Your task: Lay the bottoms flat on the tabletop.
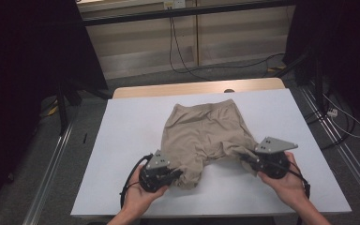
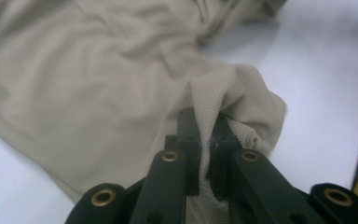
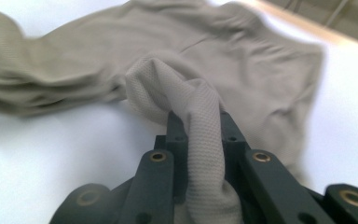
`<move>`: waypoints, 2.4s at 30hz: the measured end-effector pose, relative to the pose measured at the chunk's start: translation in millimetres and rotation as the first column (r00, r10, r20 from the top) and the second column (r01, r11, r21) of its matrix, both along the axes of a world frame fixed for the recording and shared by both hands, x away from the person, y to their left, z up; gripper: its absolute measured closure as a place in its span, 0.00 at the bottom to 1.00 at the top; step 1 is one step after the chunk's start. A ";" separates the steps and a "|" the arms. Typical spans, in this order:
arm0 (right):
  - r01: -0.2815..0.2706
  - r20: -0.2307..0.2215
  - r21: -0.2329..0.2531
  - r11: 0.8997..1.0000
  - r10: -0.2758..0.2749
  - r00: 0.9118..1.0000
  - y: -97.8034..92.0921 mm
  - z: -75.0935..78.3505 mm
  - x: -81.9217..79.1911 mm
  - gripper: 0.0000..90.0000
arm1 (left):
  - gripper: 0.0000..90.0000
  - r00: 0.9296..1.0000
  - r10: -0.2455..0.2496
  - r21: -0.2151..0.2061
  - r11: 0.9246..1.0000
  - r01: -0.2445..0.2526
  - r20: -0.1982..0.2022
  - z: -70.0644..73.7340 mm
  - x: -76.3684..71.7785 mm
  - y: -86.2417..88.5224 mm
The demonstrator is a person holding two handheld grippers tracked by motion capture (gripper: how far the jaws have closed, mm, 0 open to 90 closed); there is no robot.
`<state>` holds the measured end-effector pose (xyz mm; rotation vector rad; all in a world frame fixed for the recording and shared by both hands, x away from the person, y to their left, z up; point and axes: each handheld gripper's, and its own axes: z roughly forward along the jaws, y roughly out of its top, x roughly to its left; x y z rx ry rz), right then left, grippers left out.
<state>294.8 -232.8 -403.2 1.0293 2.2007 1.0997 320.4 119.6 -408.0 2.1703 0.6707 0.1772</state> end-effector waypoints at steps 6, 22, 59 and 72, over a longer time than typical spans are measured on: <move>0.054 0.038 0.025 0.998 -0.055 0.998 -12.8 13.4 32.6 0.89 | 0.96 0.995 0.098 -0.048 0.994 -0.097 0.032 14.2 38.9 -4.2; 0.157 -0.043 -0.031 0.987 -0.158 0.986 -16.9 -31.4 96.7 0.87 | 0.96 0.962 0.272 0.010 0.962 -0.271 -0.014 -31.7 113.4 -7.6; 0.075 -0.032 0.049 0.996 -0.074 0.997 -5.7 -20.5 30.3 0.38 | 0.48 0.996 -0.058 0.128 0.990 0.050 0.061 -46.0 39.4 -83.1; 0.045 -0.048 0.018 0.999 -0.044 0.998 13.7 -29.1 41.3 0.40 | 0.96 0.996 -0.053 0.061 0.997 0.049 0.078 -25.9 30.0 -63.9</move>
